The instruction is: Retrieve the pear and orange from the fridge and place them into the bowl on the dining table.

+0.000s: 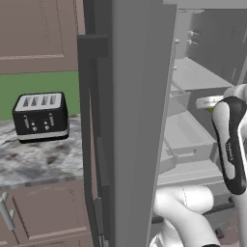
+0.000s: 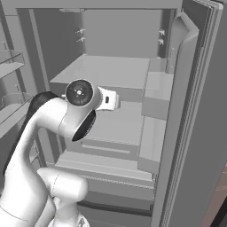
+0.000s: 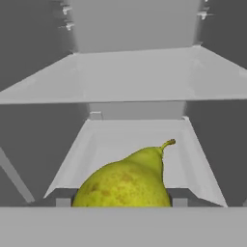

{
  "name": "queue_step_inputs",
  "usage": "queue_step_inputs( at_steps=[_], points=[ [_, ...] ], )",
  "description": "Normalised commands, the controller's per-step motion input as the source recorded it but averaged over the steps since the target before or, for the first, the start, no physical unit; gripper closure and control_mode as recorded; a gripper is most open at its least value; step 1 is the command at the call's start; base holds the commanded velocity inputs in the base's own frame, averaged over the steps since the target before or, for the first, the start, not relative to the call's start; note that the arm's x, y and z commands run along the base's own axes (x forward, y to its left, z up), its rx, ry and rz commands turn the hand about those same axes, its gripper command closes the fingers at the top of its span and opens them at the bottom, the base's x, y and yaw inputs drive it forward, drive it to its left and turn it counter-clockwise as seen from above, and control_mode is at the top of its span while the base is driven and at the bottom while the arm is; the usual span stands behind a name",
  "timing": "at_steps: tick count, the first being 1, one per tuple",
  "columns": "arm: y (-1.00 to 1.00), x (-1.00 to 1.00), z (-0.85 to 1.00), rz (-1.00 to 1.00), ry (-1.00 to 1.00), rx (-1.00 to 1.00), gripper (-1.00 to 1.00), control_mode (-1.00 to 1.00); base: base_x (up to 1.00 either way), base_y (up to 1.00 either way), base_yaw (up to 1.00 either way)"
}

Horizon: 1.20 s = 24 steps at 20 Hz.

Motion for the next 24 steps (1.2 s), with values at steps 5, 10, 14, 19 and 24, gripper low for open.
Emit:
queue_step_inputs(
  at_steps=[5,10,14,19,24],
  points=[
    [0.14,-0.87,-0.23,0.0,0.07,-0.06,1.0,-1.0,0.0,0.0,0.0],
    [0.01,-0.88,-0.18,0.0,0.11,-0.03,1.0,-1.0,0.0,0.0,0.0],
    [0.04,-0.87,-0.23,0.0,0.16,-0.06,1.0,-1.0,0.0,0.0,0.0],
    [0.0,0.0,0.0,0.0,0.0,0.0,1.0,1.0,-0.97,-0.04,0.0],
    [0.0,0.0,0.0,0.0,0.0,0.0,1.0,1.0,-1.0,-0.09,0.0]
  ],
)
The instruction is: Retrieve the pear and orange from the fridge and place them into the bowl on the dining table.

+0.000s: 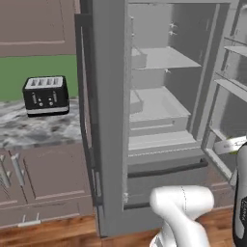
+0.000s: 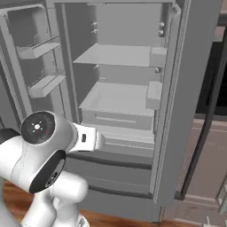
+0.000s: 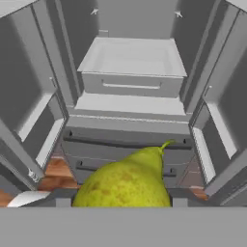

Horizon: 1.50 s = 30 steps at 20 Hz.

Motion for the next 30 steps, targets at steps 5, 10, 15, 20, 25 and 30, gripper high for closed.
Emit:
queue_step_inputs(
  at_steps=[5,10,15,20,25,30],
  points=[
    [0.0,0.0,0.0,0.0,0.0,0.0,1.0,1.0,-0.97,-0.35,-0.08],
    [0.0,0.0,0.0,0.0,0.0,0.0,1.0,1.0,-0.56,-0.49,-0.51],
    [0.0,0.0,0.0,0.0,0.0,0.0,1.0,1.0,-0.05,-0.18,-0.8],
    [0.0,0.0,0.0,0.0,0.0,0.0,1.0,1.0,0.0,-0.02,-0.87],
    [0.0,0.0,0.0,0.0,0.0,0.0,1.0,1.0,0.0,-0.02,-0.82],
    [0.0,0.0,0.0,0.0,0.0,0.0,1.0,1.0,0.03,0.0,-0.75]
  ],
)
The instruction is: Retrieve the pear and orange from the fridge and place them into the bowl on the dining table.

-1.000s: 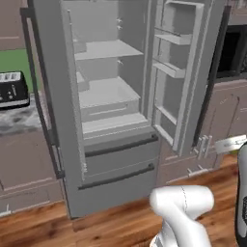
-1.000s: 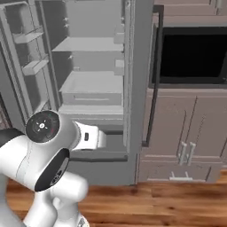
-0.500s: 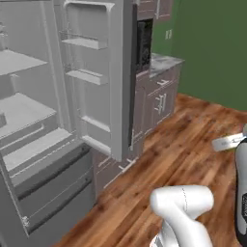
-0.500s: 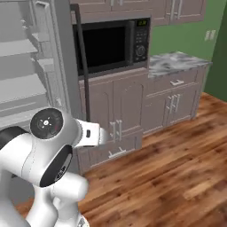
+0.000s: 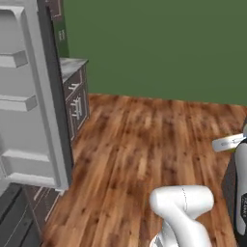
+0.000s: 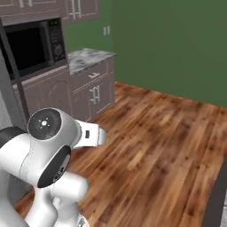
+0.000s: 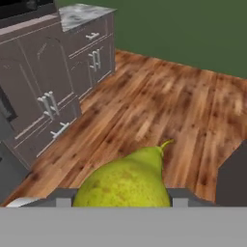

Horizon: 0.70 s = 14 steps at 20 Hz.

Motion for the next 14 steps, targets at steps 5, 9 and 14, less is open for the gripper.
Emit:
queue_step_inputs(
  at_steps=[5,9,14],
  points=[
    [0.0,0.0,0.0,0.0,0.0,0.0,1.0,1.0,0.54,0.01,-0.6],
    [0.0,0.0,0.0,0.0,0.0,0.0,1.0,1.0,1.0,0.3,-0.37],
    [0.0,0.0,0.0,0.0,0.0,0.0,1.0,1.0,1.0,0.4,-0.24]
  ],
)
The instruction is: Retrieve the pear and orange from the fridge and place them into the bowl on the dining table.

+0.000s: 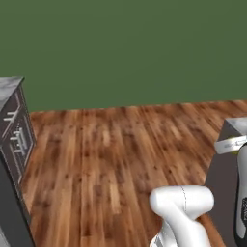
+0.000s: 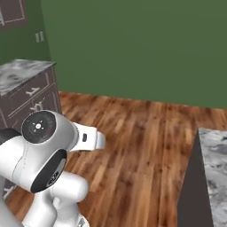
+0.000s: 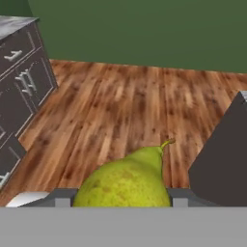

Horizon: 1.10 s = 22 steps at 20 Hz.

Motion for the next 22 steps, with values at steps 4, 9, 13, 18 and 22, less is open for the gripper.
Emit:
queue_step_inputs(
  at_steps=[4,9,13,18,22],
  points=[
    [0.0,0.0,0.0,0.0,0.0,0.0,1.0,1.0,1.0,0.35,-0.25],
    [0.0,0.0,0.0,0.0,0.0,0.0,1.0,1.0,1.0,0.19,-0.43],
    [0.0,0.0,0.0,0.0,0.0,0.0,1.0,1.0,1.0,0.06,-0.57],
    [0.0,0.0,0.0,0.0,0.0,0.0,1.0,1.0,1.0,0.05,-0.65],
    [0.0,0.0,0.0,0.0,0.0,0.0,1.0,1.0,1.0,0.11,-0.66]
  ],
)
